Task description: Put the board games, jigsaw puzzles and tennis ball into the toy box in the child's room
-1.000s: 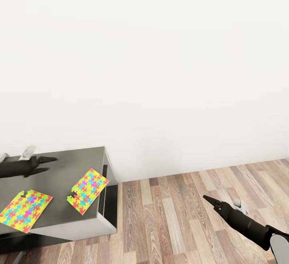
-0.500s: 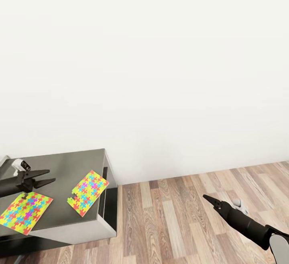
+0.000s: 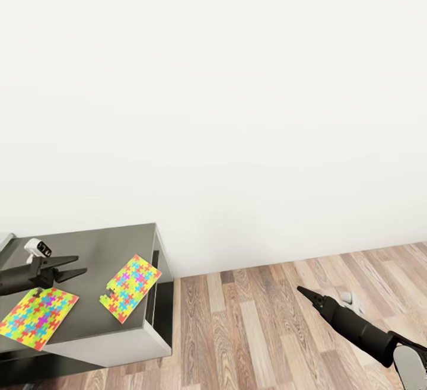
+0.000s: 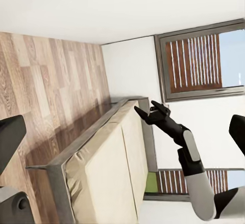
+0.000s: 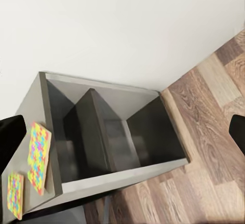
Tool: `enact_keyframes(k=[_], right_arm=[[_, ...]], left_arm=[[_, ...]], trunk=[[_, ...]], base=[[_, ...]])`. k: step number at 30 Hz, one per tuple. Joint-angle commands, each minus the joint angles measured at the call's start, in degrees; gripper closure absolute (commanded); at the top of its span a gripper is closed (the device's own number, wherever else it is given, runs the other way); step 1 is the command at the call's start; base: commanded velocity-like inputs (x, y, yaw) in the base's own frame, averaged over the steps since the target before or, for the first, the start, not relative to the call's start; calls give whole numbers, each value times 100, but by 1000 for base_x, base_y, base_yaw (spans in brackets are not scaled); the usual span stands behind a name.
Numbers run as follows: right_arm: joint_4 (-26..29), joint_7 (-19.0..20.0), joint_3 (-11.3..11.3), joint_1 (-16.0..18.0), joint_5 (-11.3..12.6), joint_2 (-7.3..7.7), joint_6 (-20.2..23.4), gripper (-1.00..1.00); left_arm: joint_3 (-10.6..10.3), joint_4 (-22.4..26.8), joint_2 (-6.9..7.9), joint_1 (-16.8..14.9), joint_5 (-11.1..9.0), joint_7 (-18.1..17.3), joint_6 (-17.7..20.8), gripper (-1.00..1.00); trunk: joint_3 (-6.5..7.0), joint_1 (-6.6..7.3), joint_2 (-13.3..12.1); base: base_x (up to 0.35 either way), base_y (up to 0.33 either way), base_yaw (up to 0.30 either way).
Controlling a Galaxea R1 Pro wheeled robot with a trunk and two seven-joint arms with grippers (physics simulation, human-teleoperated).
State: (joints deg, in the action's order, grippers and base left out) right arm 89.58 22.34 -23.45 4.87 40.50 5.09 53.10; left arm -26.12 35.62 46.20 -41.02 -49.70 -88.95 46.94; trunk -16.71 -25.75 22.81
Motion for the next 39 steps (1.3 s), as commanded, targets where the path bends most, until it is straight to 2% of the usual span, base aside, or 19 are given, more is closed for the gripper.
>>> enact_keyframes(k=[1, 9, 39], right_arm=[[1, 43, 47, 6, -37, 0, 4, -100], [-2, 45, 157, 6, -42, 1, -34, -100], [-2, 41, 165, 6, -42, 1, -37, -100]], left_arm=[[-47, -3, 6, -11, -23, -25, 58, -100], [-73, -3, -50, -10, -16, -9, 53, -100], [-91, -9, -124, 6, 12, -8, -158, -100]], trunk=[[-1, -4, 11], [74, -4, 11], [355, -4, 11]], base=[[0, 0, 0], [0, 0, 0], [0, 0, 0]])
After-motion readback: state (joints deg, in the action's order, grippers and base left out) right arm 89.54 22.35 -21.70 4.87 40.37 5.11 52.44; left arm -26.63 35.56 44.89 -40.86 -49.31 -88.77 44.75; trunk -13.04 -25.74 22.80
